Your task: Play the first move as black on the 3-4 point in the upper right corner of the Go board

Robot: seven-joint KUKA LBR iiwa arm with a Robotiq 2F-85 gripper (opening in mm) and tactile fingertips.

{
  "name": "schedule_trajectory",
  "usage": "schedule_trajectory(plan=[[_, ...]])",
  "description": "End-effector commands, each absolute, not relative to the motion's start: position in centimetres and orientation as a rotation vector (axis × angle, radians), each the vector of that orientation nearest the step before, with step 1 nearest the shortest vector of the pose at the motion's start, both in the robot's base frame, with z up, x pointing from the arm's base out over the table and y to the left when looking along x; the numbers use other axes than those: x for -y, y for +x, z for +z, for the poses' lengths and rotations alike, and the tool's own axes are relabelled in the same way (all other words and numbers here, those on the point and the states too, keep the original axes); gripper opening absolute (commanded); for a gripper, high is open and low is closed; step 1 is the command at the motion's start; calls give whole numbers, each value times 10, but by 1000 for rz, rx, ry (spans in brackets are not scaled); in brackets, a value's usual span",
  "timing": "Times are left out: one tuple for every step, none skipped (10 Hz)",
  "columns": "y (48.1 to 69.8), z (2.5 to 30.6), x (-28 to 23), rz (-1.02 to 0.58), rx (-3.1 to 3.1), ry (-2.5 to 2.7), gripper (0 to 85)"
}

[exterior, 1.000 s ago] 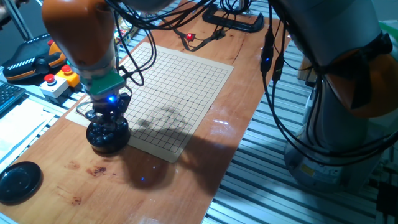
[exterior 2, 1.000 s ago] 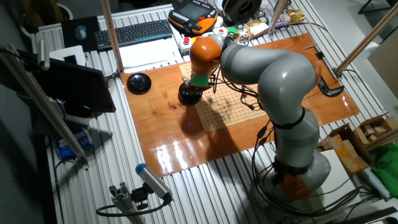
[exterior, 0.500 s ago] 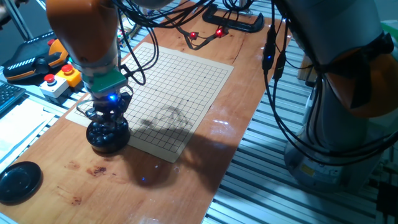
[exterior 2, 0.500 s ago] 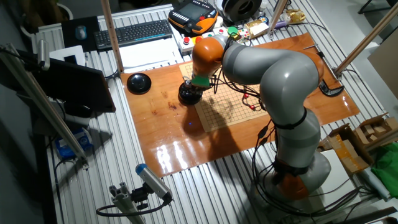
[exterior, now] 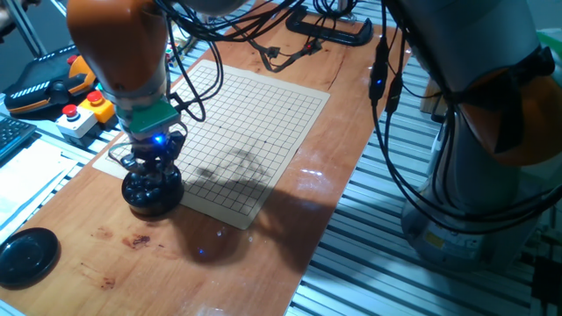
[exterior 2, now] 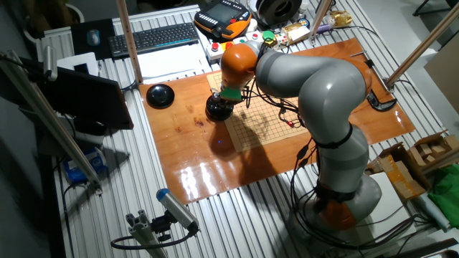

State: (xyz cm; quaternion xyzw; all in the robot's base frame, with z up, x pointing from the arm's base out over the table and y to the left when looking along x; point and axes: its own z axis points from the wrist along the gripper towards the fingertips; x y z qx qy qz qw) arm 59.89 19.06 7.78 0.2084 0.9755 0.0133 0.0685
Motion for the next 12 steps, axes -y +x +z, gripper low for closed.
schedule_trajectory(plan=[[600,74,-191,43,-2937,625,63],[602,70,-190,41,-2935,618,80],[603,68,-190,41,-2936,613,103],[604,68,-189,38,-2936,611,137],[603,68,-189,35,-2937,611,157],[603,68,-189,33,-2937,611,180],[604,68,-189,32,-2939,606,163],[604,68,-189,37,-2940,605,77],[603,68,-190,34,-2942,605,93],[603,70,-190,32,-2941,607,197],[602,71,-190,29,-2942,609,230],[602,72,-190,31,-2943,610,177]])
